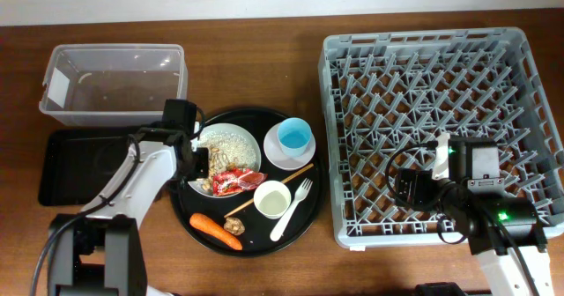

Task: Sort waste into correct bins and load items into the dishwasher rack
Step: 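Grasp the white tissue with the left gripper and drop it in the clear bin, then grasp the red snack wrapper with the left gripper and drop it in the clear bin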

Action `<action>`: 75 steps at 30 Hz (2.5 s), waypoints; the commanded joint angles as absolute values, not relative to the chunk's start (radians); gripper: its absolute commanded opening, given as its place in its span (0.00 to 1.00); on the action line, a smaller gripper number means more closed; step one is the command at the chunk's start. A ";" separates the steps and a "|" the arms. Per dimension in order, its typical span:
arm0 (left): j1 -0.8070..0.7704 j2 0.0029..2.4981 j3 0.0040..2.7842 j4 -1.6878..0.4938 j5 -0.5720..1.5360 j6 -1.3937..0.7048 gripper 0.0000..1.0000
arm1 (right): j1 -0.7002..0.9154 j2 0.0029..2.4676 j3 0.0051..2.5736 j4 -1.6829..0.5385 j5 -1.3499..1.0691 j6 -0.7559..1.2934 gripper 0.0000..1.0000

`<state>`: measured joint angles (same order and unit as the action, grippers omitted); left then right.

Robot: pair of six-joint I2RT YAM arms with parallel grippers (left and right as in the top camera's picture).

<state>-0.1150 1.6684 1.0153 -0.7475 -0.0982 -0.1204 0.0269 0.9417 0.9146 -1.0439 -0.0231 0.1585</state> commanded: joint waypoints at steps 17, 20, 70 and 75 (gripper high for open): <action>0.034 1.673 1.270 -0.340 -0.150 -0.118 0.75 | 0.032 0.939 0.937 -1.043 -0.010 0.162 0.99; 0.033 1.655 1.279 -0.355 -0.083 -0.118 0.75 | 0.032 0.939 0.937 -1.044 -0.010 0.162 0.99; -0.347 1.664 1.392 -0.958 -0.166 -0.118 0.01 | 0.032 0.939 0.937 -1.052 -0.010 0.162 0.99; 0.003 1.662 1.398 -0.594 -0.154 -0.119 0.00 | 0.032 0.939 0.937 -1.052 -0.010 0.162 0.99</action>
<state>-0.1143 1.6817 1.3808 -0.7311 -0.1524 -0.1204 0.0269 0.9421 0.9192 -1.0550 -0.0227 0.1574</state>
